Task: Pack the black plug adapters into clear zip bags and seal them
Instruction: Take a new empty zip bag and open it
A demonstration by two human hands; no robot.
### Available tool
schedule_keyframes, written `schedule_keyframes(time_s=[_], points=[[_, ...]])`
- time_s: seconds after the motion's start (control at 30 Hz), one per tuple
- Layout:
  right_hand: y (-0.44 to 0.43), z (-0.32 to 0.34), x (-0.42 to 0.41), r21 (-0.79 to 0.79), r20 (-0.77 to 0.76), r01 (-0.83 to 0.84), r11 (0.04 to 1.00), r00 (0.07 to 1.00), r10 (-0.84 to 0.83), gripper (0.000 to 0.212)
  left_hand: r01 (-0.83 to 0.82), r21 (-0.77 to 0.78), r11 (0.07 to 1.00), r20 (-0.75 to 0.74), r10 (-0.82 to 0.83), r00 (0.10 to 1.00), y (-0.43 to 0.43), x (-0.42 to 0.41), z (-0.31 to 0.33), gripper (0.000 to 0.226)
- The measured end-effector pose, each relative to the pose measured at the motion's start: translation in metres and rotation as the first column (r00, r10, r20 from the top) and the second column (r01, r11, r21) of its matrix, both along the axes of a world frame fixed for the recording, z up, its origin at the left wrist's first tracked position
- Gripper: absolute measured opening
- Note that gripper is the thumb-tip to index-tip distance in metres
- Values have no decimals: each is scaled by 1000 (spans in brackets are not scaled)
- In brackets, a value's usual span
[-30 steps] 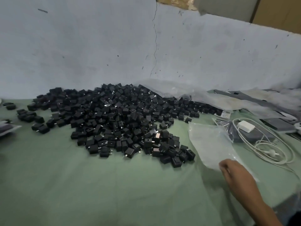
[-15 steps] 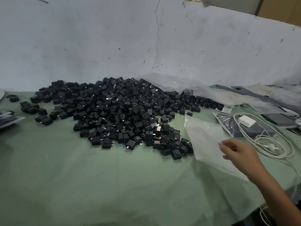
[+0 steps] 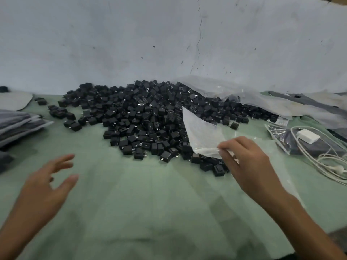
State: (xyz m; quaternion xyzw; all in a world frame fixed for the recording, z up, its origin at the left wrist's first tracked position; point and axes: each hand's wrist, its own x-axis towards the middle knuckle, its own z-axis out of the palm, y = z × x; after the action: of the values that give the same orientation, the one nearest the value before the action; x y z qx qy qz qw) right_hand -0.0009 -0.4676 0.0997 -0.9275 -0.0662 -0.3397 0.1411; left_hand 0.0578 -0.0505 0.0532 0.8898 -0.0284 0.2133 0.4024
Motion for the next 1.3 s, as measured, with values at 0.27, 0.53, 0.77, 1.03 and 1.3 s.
schedule_keyframes(time_s=[0.27,0.53,0.77,1.03,1.3], points=[[135,-57,14,-23,-7,-370,929,929,370,10,344,406,847,76,-406,911,-103,-61,12,49],[173,-112,-9,149,-180,-478,866,848,499,14,248,259,934,-220,-193,956,-73,-65,-33,19],[179,-91,-5,20,-374,-430,903,834,405,44,153,163,975,-134,-132,982,-69,-77,-39,11],[186,-74,-4,-209,-364,-494,844,840,401,32,111,274,955,-118,-81,990,-64,-74,-41,15],[191,-74,9,-452,-307,-513,730,858,412,23,125,251,960,-125,-96,988,-50,-72,-37,18]])
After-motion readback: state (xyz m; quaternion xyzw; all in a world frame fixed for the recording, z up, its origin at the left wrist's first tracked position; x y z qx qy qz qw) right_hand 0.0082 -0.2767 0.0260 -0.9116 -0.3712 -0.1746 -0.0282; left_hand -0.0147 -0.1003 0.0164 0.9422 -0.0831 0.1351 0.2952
